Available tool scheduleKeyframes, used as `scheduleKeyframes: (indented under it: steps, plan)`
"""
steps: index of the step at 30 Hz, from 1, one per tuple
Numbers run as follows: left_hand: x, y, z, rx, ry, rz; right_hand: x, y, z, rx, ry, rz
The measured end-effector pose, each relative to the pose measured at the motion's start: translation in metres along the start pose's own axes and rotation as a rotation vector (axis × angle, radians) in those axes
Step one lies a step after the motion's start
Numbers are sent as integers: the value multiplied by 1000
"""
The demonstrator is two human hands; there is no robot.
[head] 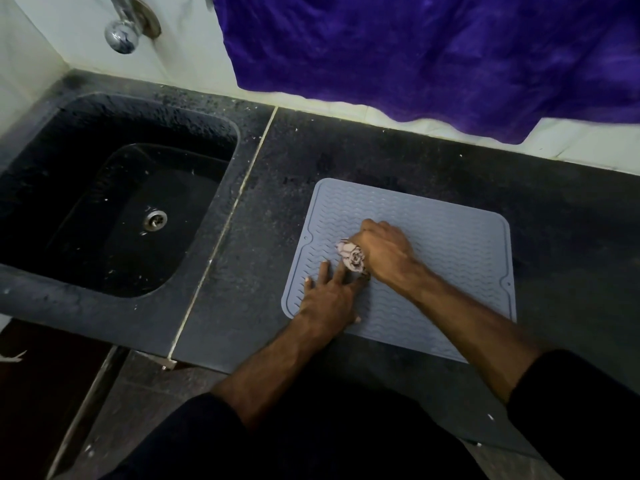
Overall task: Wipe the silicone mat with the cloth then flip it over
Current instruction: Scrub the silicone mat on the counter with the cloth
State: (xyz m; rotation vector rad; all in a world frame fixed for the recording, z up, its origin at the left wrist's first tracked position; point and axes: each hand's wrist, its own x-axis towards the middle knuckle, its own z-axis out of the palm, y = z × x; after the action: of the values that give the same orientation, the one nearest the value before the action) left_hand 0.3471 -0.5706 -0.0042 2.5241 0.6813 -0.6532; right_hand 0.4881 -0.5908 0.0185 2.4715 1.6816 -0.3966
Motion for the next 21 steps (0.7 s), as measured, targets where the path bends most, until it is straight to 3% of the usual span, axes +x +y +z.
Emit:
scheduleKeyframes:
  steps: [4, 9, 12, 17, 21]
  plan:
    - [-1, 0, -2, -1, -2, 8, -5, 21, -5, -18, -25, 65]
    - [1, 0, -2, 2, -6, 8, 8, -8, -9, 206, 72, -74]
    - [3, 0, 1, -2, 3, -3, 14, -27, -3, 108, 12, -138]
    - [2, 0, 1, 11, -5, 1, 4, -5, -11, -61, -64, -44]
    - [-2, 1, -4, 5, -17, 4, 2, 5, -20, 7, -67, -23]
